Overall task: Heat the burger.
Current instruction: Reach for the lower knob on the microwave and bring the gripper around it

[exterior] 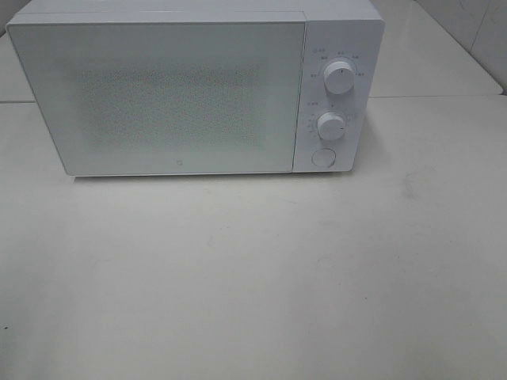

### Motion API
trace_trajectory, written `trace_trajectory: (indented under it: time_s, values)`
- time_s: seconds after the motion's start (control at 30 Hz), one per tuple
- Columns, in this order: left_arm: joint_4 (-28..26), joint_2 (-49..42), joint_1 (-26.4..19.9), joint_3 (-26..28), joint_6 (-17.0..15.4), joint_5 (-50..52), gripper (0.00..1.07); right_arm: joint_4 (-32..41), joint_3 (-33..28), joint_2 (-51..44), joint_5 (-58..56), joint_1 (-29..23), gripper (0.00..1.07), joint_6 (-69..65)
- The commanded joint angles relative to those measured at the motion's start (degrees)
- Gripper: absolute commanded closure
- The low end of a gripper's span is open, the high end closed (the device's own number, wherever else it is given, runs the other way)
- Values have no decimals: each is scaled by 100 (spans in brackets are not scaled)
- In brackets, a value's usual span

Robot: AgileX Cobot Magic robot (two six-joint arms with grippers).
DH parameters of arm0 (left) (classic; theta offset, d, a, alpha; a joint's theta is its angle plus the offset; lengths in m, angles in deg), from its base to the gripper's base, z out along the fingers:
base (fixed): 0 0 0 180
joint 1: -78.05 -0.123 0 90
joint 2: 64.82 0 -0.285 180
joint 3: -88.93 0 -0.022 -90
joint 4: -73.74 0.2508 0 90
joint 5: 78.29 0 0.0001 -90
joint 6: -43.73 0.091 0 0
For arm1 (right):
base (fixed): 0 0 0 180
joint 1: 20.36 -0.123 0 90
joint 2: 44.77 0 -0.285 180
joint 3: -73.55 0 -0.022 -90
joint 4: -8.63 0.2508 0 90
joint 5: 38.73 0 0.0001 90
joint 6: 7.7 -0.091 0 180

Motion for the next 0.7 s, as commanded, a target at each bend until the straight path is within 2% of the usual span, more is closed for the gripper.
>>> trace_trajectory:
  time_s: [0.03, 0.07, 0.17, 0.7]
  values:
    - [6, -286, -29, -86, -115, -138, 7, 11, -23, -155, 23, 0, 31, 52]
    - [-6, -521, -29, -206, -218, -281, 7, 11, -23, -155, 23, 0, 31, 52]
    - [29, -928, -29, -206, -218, -281, 7, 11, -23, -155, 23, 0, 31, 52]
    - [-17, -1954, -29, -201, -195, -275, 7, 11, -23, -155, 23, 0, 31, 52]
